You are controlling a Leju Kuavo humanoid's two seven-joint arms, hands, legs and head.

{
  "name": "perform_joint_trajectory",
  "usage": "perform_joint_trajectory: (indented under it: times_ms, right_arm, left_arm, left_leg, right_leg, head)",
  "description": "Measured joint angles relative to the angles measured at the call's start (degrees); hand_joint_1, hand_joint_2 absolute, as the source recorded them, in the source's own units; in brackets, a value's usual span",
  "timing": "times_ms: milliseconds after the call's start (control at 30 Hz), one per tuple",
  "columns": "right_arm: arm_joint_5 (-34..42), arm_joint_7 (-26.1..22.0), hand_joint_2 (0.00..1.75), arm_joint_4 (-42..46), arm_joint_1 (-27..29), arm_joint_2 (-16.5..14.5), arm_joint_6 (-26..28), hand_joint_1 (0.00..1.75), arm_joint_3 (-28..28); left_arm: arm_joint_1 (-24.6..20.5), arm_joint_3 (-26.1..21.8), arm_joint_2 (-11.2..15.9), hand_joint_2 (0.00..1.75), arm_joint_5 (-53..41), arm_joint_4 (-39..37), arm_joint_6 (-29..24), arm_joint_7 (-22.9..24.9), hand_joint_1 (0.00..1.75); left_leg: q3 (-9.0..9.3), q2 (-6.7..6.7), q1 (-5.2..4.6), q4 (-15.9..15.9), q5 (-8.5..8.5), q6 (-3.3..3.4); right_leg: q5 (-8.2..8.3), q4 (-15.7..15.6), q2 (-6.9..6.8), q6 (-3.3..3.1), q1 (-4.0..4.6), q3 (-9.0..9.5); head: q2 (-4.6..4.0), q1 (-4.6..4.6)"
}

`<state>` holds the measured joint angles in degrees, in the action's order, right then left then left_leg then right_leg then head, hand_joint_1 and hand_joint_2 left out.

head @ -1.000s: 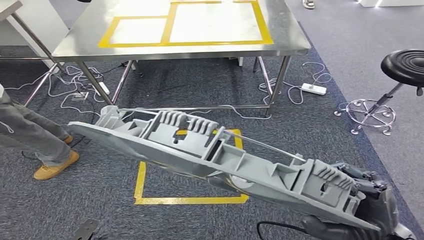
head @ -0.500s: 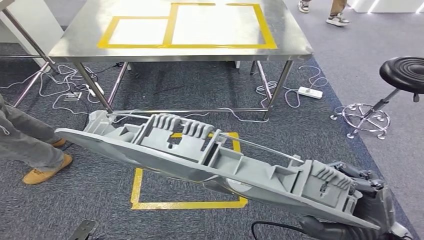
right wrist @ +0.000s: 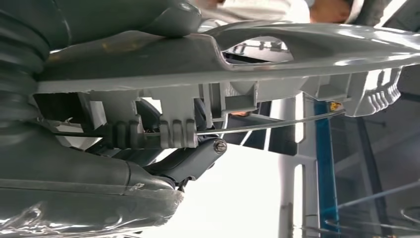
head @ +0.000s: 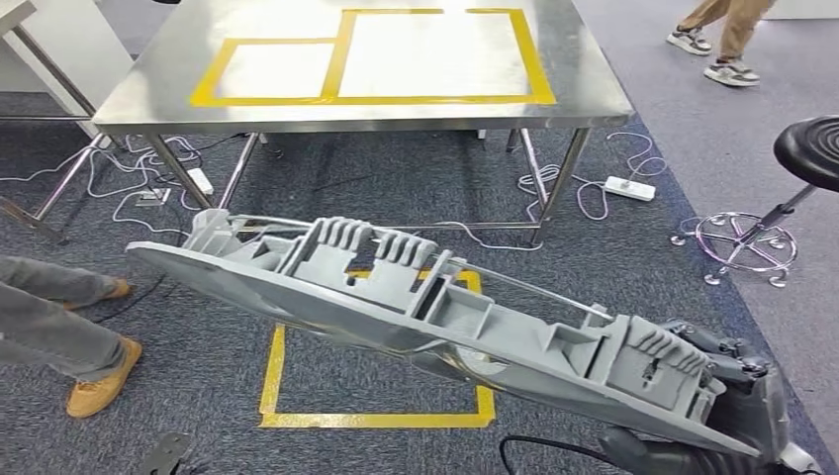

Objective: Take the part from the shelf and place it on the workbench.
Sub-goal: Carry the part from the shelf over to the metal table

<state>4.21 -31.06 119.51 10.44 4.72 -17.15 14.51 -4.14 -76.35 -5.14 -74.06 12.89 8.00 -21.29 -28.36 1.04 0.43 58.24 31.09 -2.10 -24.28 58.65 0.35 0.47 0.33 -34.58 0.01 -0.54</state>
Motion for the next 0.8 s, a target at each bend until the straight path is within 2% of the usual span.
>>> perform_joint_trajectory:
  times_ms: [33, 67, 100, 133, 167, 200, 267, 300, 333, 367, 467, 500, 533, 567, 633, 667, 700, 733, 767, 800]
  right_arm:
    - [0.0, 0.0, 1.75, 0.0, 0.0, 0.0, 0.0, 1.75, 0.0]
    - [0.1, -0.1, 1.75, 0.0, -0.1, 0.0, 0.0, 1.75, 0.0]
    - [0.1, -0.1, 1.75, 0.0, -0.1, 0.0, 0.0, 1.75, 0.0]
    - [0.1, -0.1, 1.75, 0.0, -0.1, 0.0, 0.0, 1.75, 0.0]
    - [0.1, -0.1, 1.75, 0.0, 0.0, 0.0, 0.0, 1.75, 0.0]
    - [0.1, -0.1, 1.75, 0.0, 0.0, 0.0, 0.0, 1.75, 0.0]
    - [0.1, -0.1, 1.75, 0.0, 0.1, 0.0, 0.0, 1.75, 0.0]
    - [0.1, -0.1, 1.75, 0.0, 0.0, 0.0, 0.0, 1.75, 0.0]
    - [0.1, -0.2, 1.75, 0.0, 0.0, 0.0, 0.0, 1.75, 0.0]
    - [0.1, -0.2, 1.75, 0.0, 0.0, 0.0, 0.0, 1.75, 0.0]
    - [0.1, -0.2, 1.75, 0.0, 0.0, 0.0, 0.0, 1.75, 0.0]
    - [0.1, -0.3, 1.75, 0.1, 0.0, 0.0, 0.0, 1.75, 0.0]
    - [0.1, -0.3, 1.75, 0.1, 0.0, 0.0, 0.0, 1.75, 0.1]
    - [0.1, -0.3, 1.75, 0.1, 0.0, 0.0, 0.0, 1.75, 0.1]
    - [0.1, -0.4, 1.75, 0.1, 0.2, 0.0, 0.0, 1.75, 0.1]
    - [0.1, -0.4, 1.75, 0.0, 0.3, 0.0, 0.1, 1.75, 0.1]
    - [0.1, -0.4, 1.75, 0.0, 0.5, 0.0, 0.1, 1.75, 0.1]
    - [0.1, -0.4, 1.75, 0.0, 0.5, 0.0, 0.1, 1.75, 0.1]
    - [0.1, -0.5, 1.75, 0.1, 0.6, 0.0, 0.1, 1.75, 0.1]
    - [0.0, -0.5, 1.75, 0.1, 0.6, 0.0, 0.1, 1.75, 0.1]
  left_arm:
    - [-0.1, 0.1, 0.0, 1.75, 0.0, 0.0, 0.0, 0.0, 0.00]
    - [-0.1, 0.1, 0.0, 1.75, 0.0, 0.0, 0.0, 0.0, 0.00]
    - [0.0, 0.1, 0.0, 1.75, 0.0, 0.0, 0.0, 0.0, 0.00]
    - [0.1, 0.1, 0.0, 1.75, 0.0, 0.0, 0.0, 0.0, 0.00]
    - [0.2, 0.1, 0.0, 1.75, 0.0, 0.0, 0.0, 0.0, 0.00]
    - [0.3, 0.1, 0.0, 1.75, -0.1, 0.0, 0.0, 0.0, 0.00]
    - [0.4, 0.1, 0.0, 1.75, -0.1, 0.0, -0.1, 0.0, 0.00]
    - [0.4, 0.2, 0.0, 1.75, -0.1, 0.0, -0.1, 0.0, 0.00]
    - [0.4, 0.2, 0.0, 1.75, -0.1, 0.0, -0.1, 0.0, 0.00]
    - [0.4, 0.2, 0.0, 1.75, -0.1, 0.0, -0.1, 0.0, 0.00]
    - [0.3, 0.2, 0.0, 1.75, -0.1, -0.1, -0.1, 0.0, 0.00]
    - [0.3, 0.2, 0.0, 1.75, -0.1, -0.1, -0.1, 0.0, 0.00]
    - [0.3, 0.2, 0.0, 1.75, -0.1, -0.1, -0.2, 0.0, 0.00]
    - [0.3, 0.2, 0.1, 1.75, -0.1, -0.1, -0.1, -0.1, 0.00]
    - [0.3, 0.2, 0.2, 1.75, -0.1, -0.1, -0.2, -0.1, 0.00]
    - [0.3, 0.2, 0.2, 1.75, -0.1, -0.1, -0.2, -0.1, 0.00]
    - [0.4, 0.2, 0.2, 1.75, -0.1, -0.1, -0.2, -0.1, 0.00]
    - [0.4, 0.2, 0.2, 1.75, -0.1, -0.1, -0.1, -0.1, 0.00]
    - [0.4, 0.2, 0.2, 1.75, -0.1, -0.1, -0.1, -0.1, 0.00]
    - [0.4, 0.2, 0.2, 1.75, -0.1, -0.1, -0.1, -0.1, 0.00]
  left_leg:
    - [-1.16, -0.09, -0.02, 2.5, 1.15, -0.24]
    - [-3.26, -0.18, -0.03, 6.1, 2.52, -0.40]
    - [-6.04, -0.19, -0.03, 10.3, 3.80, -0.52]
    - [-8.63, -0.20, -0.02, 13.7, 4.29, -0.62]
    - [-10.48, -0.20, 0.01, 15.3, 3.50, -0.71]
    - [-11.32, -0.22, 0.06, 14.8, 1.46, -0.79]
    - [-10.03, -0.41, 0.20, 8.2, -4.90, -0.92]
    - [-8.82, -0.58, 0.21, 4.6, -7.02, -0.95]
    - [-7.84, -0.73, 0.20, 1.9, -8.03, -0.70]
    - [-7.30, -0.84, 0.15, 0.5, -8.00, -0.34]
    - [-6.44, -0.70, 0.15, -0.2, -6.64, 1.11]
    - [-6.00, -0.65, 0.20, -0.2, -6.31, 1.50]
    - [-5.46, -0.60, 0.23, -0.2, -5.94, 1.83]
    - [-4.98, -0.61, 0.21, -0.2, -5.49, 2.08]
    - [-3.91, -0.58, 0.15, -0.2, -4.47, 2.30]
    - [-3.23, -0.51, 0.13, -0.2, -3.90, 2.31]
    - [-2.37, -0.41, 0.12, -0.2, -3.26, 2.28]
    - [-1.40, -0.30, 0.14, -0.2, -2.58, 2.22]
    - [-0.43, -0.20, 0.17, -0.3, -1.85, 2.09]
    - [0.48, -0.14, 0.15, -0.3, -1.11, 1.90]
  right_leg:
    - [-0.20, -0.4, -0.04, -0.21, -0.12, 0.64]
    - [-0.51, -0.6, -0.10, -0.38, -0.10, 1.13]
    - [-0.90, -0.6, -0.13, -0.51, -0.08, 1.54]
    - [-1.36, -0.7, -0.11, -0.58, -0.08, 2.01]
    - [-1.89, -0.7, -0.08, -0.59, -0.08, 2.61]
    - [-2.47, -0.7, -0.04, -0.55, -0.11, 3.36]
    - [-3.78, -0.7, 0.00, -0.21, -0.17, 4.92]
    - [-4.53, -0.6, 0.05, 0.08, -0.08, 5.54]
    - [-5.21, -0.6, 0.10, 0.37, 0.03, 5.96]
    - [-5.68, -0.6, 0.14, 0.68, 0.14, 6.33]
    - [-6.31, -0.4, 0.16, 1.57, 0.12, 7.27]
    - [-6.58, 1.1, 0.14, 1.86, 0.07, 6.63]
    - [-7.20, 3.9, 0.11, 2.10, 0.02, 5.10]
    - [-8.23, 7.9, 0.08, 2.29, 0.00, 2.69]
    - [-11.11, 15.6, 0.07, 2.46, -0.02, -3.07]
    - [-11.90, 17.2, 0.07, 2.42, -0.02, -5.08]
    - [-11.57, 16.7, 0.08, 2.31, 0.00, -6.03]
    - [-10.02, 14.3, 0.07, 2.17, 0.01, -6.00]
    - [-7.25, 10.7, 0.06, 2.00, 0.02, -5.32]
    - [-3.63, 6.8, 0.02, 1.83, 0.03, -4.58]
  head:
    - [0.01, 0.17]
    - [0.00, 0.35]
    - [0.00, 0.42]
    - [0.01, 0.45]
    - [0.00, 0.48]
    - [-0.01, 0.49]
    - [-0.01, 0.52]
    - [-0.01, 0.56]
    - [-0.01, 0.55]
    - [-0.01, 0.52]
    - [0.00, 0.28]
    - [0.01, 0.19]
    - [0.01, 0.08]
    - [0.01, -0.03]
    - [0.01, -0.16]
    - [0.00, -0.17]
    - [0.00, -0.17]
    - [-0.01, -0.17]
    - [-0.01, -0.19]
    - [-0.01, -0.24]
